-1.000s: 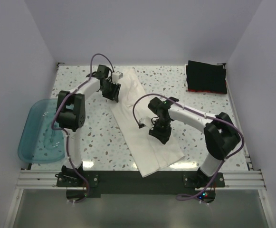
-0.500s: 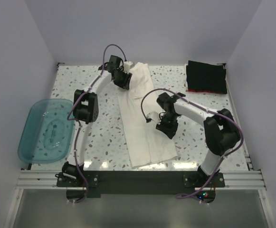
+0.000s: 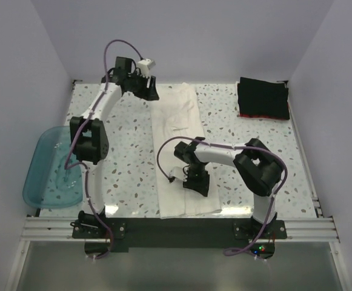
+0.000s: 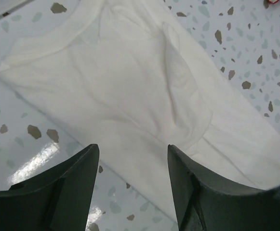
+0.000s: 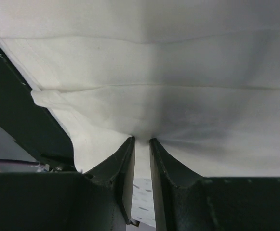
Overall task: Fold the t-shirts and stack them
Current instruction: Fold the tshirt
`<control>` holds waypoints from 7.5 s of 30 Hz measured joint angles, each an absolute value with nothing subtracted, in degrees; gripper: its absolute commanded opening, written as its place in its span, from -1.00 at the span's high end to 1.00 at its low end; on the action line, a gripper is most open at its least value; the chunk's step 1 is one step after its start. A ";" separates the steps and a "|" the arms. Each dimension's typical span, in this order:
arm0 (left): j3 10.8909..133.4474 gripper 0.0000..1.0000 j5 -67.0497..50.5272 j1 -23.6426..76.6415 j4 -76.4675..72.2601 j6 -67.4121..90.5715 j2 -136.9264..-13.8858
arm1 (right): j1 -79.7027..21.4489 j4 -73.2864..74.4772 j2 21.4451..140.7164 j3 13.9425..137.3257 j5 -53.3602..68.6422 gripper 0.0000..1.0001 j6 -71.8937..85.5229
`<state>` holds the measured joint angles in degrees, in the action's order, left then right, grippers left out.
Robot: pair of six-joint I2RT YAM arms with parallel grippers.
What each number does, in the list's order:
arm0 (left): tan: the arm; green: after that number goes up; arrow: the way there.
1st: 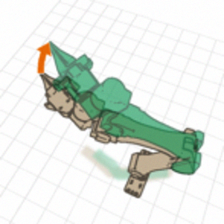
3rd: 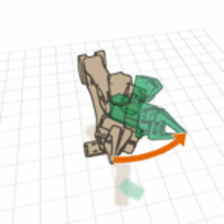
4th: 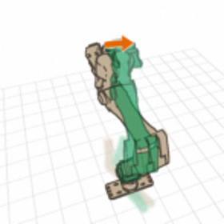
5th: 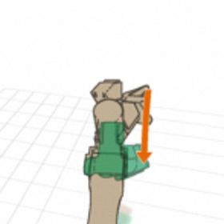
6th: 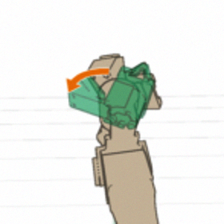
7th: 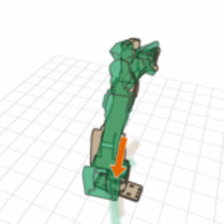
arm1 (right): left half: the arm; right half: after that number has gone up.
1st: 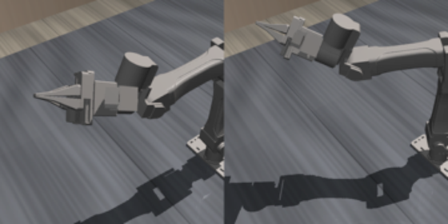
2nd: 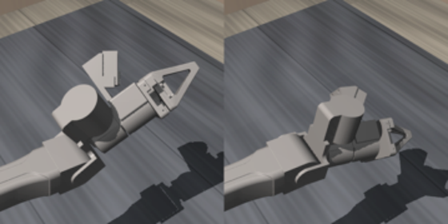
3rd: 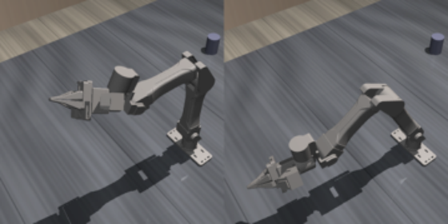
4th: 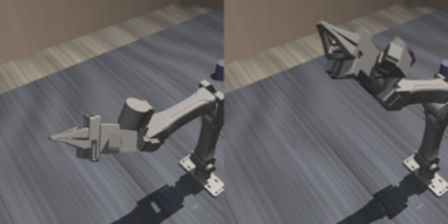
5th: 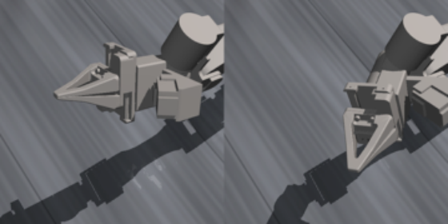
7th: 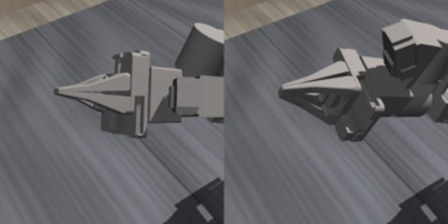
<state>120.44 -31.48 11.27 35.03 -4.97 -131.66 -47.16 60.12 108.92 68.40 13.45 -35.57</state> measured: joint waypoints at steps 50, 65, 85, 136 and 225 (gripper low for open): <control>26.30 -0.54 -26.83 67.72 31.90 -54.37 -56.71 | -60.01 45.91 65.63 34.33 23.16 -0.13 -68.29; 24.40 0.18 -22.90 68.34 24.29 -52.80 -62.06 | -61.04 41.08 67.57 31.16 22.06 0.17 -68.99; 24.27 1.00 -18.20 65.23 23.14 -49.01 -52.80 | -59.51 36.51 56.03 30.74 21.98 1.00 -59.27; 72.88 1.00 -34.26 17.26 16.93 -75.64 -107.24 | -18.26 30.98 111.33 80.68 34.06 1.00 -79.11; 55.86 1.00 -33.32 25.17 38.11 -59.00 -70.98 | -30.52 45.52 80.34 68.05 23.18 1.00 -60.27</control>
